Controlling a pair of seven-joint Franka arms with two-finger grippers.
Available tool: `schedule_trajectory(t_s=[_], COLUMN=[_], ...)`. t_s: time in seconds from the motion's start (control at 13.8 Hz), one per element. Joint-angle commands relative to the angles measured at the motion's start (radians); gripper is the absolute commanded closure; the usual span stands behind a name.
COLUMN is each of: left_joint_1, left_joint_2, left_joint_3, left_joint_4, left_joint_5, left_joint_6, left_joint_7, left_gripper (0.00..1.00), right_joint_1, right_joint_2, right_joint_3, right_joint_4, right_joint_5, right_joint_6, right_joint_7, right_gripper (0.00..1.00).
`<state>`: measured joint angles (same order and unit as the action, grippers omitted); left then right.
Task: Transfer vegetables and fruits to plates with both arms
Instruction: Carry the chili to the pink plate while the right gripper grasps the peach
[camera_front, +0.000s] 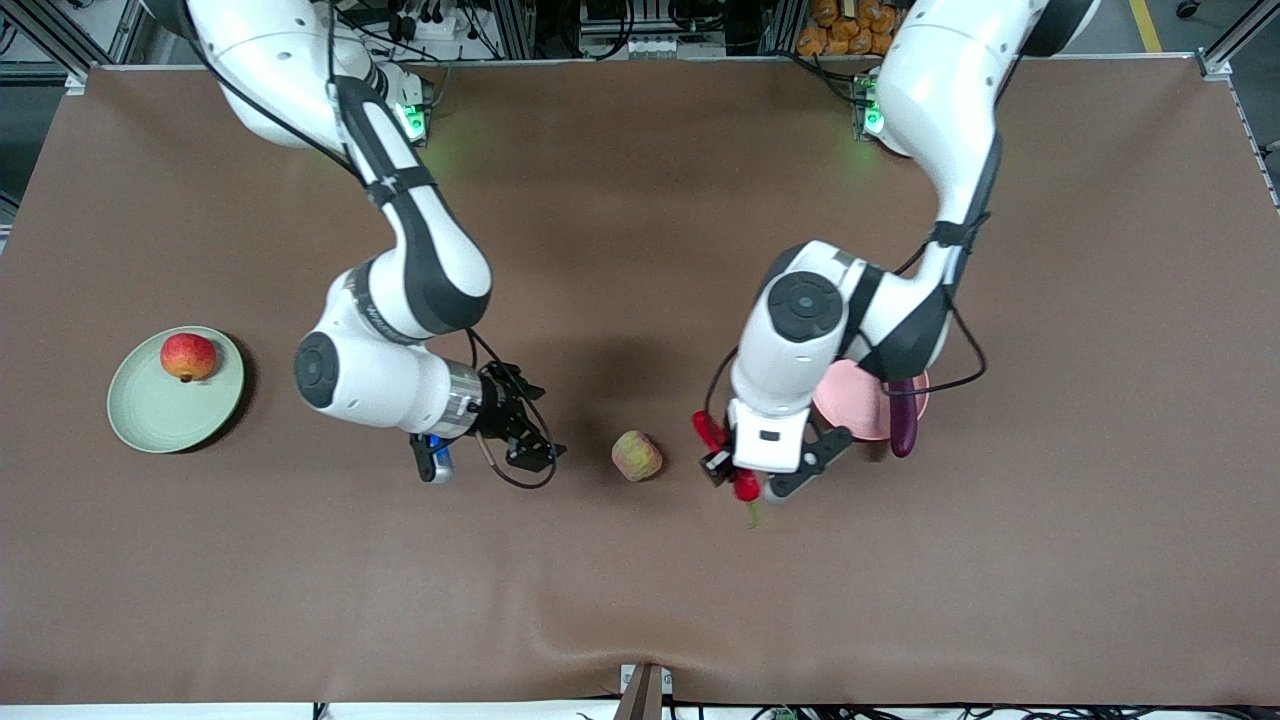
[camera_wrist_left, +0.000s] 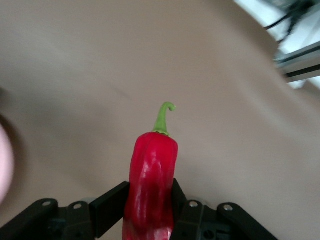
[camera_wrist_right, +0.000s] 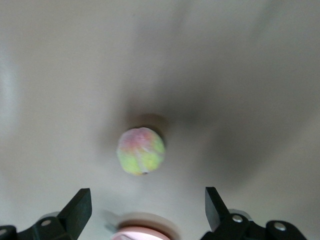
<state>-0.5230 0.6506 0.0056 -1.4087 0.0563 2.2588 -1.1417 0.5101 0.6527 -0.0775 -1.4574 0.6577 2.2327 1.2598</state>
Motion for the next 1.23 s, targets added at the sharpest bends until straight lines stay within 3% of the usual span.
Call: schedule_trajectory(t_s=[0.0, 0.29, 0.51, 0.73, 0.8, 0.94, 1.02, 1.16], left_joint_1=[0.04, 0.122, 0.208, 0.218, 0.213, 0.195, 0.186, 0.187], left_joint_2=[-0.16, -0.189, -0.28, -0.298, -0.287, -0.27, -0.256, -0.249], left_joint_3=[-0.015, -0.012, -0.013, -0.013, -0.015, -0.015, -0.013, -0.013], left_joint_4=[-0.29, -0.421, -0.538, -0.573, -0.569, -0.567, -0.566, -0.563], left_joint_5=[-0.016, -0.004, 0.002, 0.001, 0.002, 0.002, 0.004, 0.007], left_joint_6=[0.025, 0.019, 0.019, 0.024, 0.03, 0.056, 0.07, 0.076], left_joint_7=[0.173, 0.351, 0.57, 0.631, 0.628, 0.623, 0.622, 0.622], left_gripper=[1.0, 1.0, 1.0, 1.0, 1.0, 1.0, 1.0, 1.0], right_joint_1=[0.059, 0.12, 0.177, 0.205, 0.212, 0.214, 0.211, 0.174], right_joint_2=[0.073, 0.143, 0.234, 0.295, 0.295, 0.288, 0.274, 0.231], right_joint_3=[-0.013, -0.013, -0.013, -0.013, -0.013, -0.014, -0.016, -0.016], right_joint_4=[0.011, 0.014, 0.031, 0.086, 0.086, 0.086, 0.083, 0.083], right_joint_5=[0.019, 0.02, 0.017, 0.016, 0.011, -0.013, -0.053, -0.092], right_joint_6=[0.158, 0.278, 0.462, 0.475, 0.475, 0.473, 0.463, 0.335], right_joint_7=[0.044, 0.049, 0.15, 0.162, 0.162, 0.148, 0.142, 0.135], right_gripper=[0.0, 0.0, 0.0, 0.0, 0.14, 0.75, 0.97, 1.0])
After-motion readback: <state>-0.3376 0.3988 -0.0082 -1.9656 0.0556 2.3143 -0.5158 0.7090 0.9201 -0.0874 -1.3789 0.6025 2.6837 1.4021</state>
